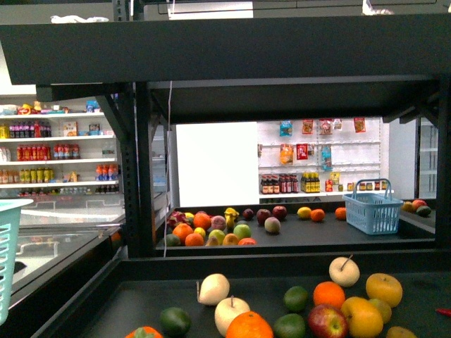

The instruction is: Pick lemon from shelf

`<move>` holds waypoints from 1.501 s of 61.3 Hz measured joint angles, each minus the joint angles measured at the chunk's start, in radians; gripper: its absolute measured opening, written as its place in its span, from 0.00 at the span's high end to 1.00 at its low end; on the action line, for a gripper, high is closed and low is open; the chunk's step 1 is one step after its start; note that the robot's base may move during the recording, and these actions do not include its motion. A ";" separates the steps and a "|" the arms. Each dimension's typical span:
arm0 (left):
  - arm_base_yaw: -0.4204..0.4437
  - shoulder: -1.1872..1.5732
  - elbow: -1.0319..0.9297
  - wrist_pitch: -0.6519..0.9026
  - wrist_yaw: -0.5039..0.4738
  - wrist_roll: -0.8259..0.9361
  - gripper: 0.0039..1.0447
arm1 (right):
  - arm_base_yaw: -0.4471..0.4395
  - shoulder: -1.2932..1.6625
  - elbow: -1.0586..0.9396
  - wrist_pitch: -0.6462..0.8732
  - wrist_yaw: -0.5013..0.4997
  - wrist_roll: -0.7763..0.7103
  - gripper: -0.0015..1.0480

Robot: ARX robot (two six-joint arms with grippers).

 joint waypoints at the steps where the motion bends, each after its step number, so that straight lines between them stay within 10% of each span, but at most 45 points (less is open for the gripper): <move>1: 0.000 0.000 0.000 0.000 0.000 0.000 0.07 | 0.000 0.000 0.000 0.000 0.001 0.000 0.02; 28: 0.000 0.000 0.000 -0.001 0.003 -0.003 0.07 | 0.000 0.000 0.000 0.000 0.000 0.000 0.02; 39: -0.006 0.201 0.096 -0.056 0.180 -0.330 0.07 | 0.000 0.000 0.000 0.000 0.000 0.000 0.02; 67: 0.640 1.110 0.814 0.076 0.701 -0.940 0.07 | 0.000 0.000 0.000 0.000 0.000 0.000 0.02; 92: 0.673 1.541 1.101 0.128 0.763 -1.098 0.07 | 0.000 0.000 0.000 0.000 0.000 0.000 0.02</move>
